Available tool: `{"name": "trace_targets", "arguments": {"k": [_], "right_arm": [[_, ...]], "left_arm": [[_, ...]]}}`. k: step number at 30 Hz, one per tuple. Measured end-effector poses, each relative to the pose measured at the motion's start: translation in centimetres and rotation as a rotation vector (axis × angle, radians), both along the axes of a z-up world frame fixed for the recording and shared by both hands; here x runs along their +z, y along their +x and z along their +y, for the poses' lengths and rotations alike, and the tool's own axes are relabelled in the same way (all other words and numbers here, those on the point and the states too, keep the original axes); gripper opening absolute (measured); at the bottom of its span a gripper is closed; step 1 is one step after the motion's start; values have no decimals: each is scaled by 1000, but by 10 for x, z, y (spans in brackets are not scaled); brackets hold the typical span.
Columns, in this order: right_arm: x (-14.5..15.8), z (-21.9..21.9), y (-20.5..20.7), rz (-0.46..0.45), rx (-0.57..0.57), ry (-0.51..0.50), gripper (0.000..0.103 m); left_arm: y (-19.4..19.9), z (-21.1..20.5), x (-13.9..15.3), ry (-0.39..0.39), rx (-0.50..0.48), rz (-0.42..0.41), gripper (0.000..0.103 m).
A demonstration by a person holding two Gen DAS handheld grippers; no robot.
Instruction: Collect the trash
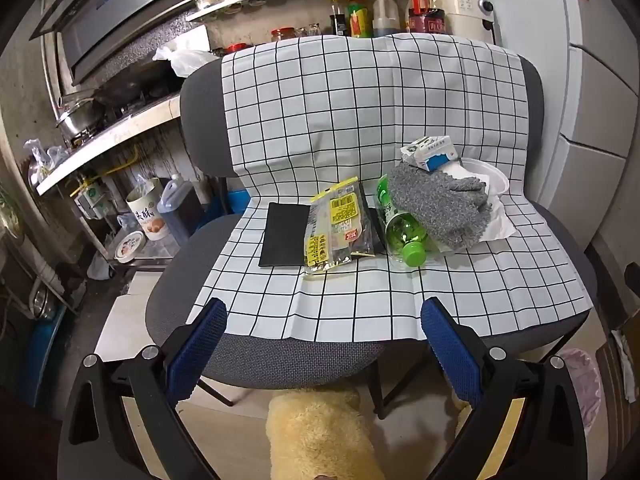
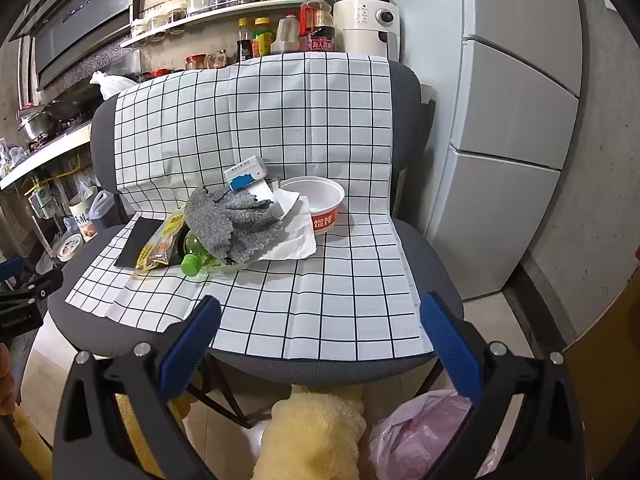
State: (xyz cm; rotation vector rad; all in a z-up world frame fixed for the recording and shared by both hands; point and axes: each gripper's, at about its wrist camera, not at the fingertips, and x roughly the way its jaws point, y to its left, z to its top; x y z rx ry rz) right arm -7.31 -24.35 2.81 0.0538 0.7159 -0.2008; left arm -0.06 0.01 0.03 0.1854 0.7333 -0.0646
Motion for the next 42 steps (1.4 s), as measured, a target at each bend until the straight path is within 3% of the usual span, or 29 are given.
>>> {"name": "trace_targets", "arguments": {"k": [42], "right_arm": [[-9,4,3,12,5,11,97]], "left_arm": [[2,7,-3,-14,7,14,97]]}}
